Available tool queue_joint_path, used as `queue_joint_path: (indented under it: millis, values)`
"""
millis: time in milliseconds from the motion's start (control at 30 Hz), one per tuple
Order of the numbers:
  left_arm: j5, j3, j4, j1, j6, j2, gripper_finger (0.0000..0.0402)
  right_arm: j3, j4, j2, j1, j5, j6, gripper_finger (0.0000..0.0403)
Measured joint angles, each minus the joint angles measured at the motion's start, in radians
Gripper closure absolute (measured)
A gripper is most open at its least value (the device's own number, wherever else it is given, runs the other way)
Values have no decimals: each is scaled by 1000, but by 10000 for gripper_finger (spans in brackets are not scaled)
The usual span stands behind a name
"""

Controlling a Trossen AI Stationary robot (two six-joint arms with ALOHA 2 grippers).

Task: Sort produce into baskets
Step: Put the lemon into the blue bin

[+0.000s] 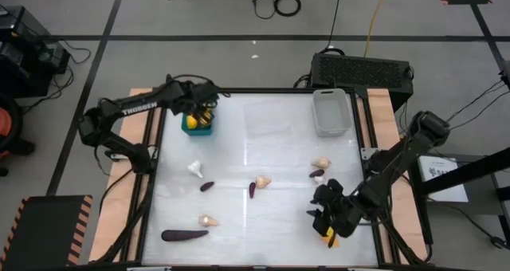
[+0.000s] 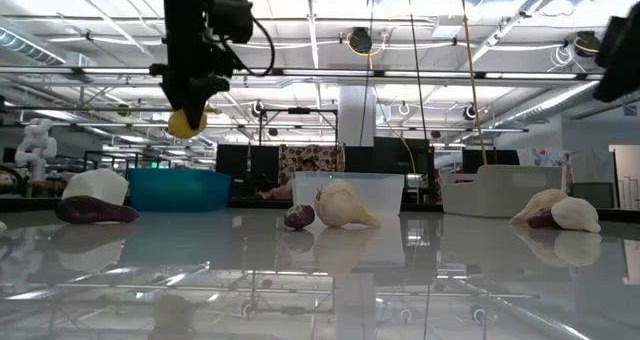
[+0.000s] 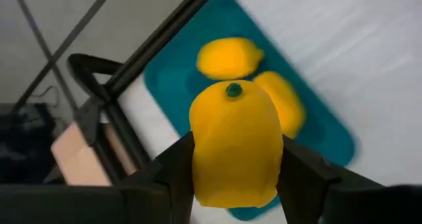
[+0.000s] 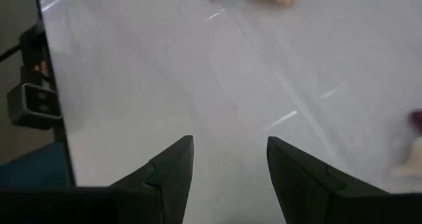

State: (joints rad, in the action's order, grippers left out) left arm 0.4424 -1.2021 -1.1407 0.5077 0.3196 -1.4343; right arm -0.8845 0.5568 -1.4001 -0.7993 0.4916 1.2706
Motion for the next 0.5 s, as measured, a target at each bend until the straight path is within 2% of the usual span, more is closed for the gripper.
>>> queue_joint_path:
  millis: [200,333,500]
  values:
    - [-28,0,63,74,-106,-1,215,0,-8,-39,-36,2,59,218]
    - [-32,0,116,104,-161,-4,173,0,-8,-61,-34,4,97,218]
    - [-41,0,103,152,-180,-20,126,0,-8,-82,-35,-19,138,218]
